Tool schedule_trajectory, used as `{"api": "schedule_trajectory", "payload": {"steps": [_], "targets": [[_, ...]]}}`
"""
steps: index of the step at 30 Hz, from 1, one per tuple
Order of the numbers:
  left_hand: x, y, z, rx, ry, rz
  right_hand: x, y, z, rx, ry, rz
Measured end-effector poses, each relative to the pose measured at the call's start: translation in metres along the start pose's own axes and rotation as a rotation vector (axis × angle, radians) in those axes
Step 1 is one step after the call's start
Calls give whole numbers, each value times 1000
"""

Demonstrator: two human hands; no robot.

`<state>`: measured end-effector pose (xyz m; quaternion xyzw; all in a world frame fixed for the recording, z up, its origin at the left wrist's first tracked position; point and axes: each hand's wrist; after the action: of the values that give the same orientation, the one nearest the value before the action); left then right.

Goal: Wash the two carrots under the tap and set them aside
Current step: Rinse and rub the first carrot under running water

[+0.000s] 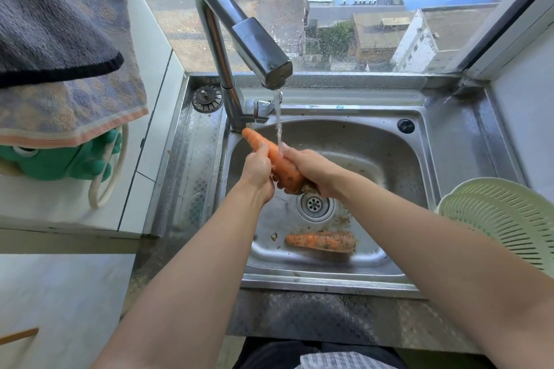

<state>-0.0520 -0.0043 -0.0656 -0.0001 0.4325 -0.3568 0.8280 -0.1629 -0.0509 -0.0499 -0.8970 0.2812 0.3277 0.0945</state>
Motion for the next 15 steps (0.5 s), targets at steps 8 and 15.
{"api": "schedule_trajectory", "payload": {"steps": [8,15], "targets": [[0,5,-4,-7,0,15,-6,-2,-4,76,30,-20],[-11,1,-13,125,-159,14,-9,-5,-4,233,-109,33]]}}
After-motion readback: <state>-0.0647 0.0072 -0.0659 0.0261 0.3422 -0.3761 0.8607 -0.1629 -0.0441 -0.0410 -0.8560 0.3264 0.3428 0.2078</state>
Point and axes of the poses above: each hand's wrist, its own x-axis towards the middle knuckle, its own y-axis out of the back of the hand, z = x × y, and after that the axes turned 10 degrees about -x, right-handed
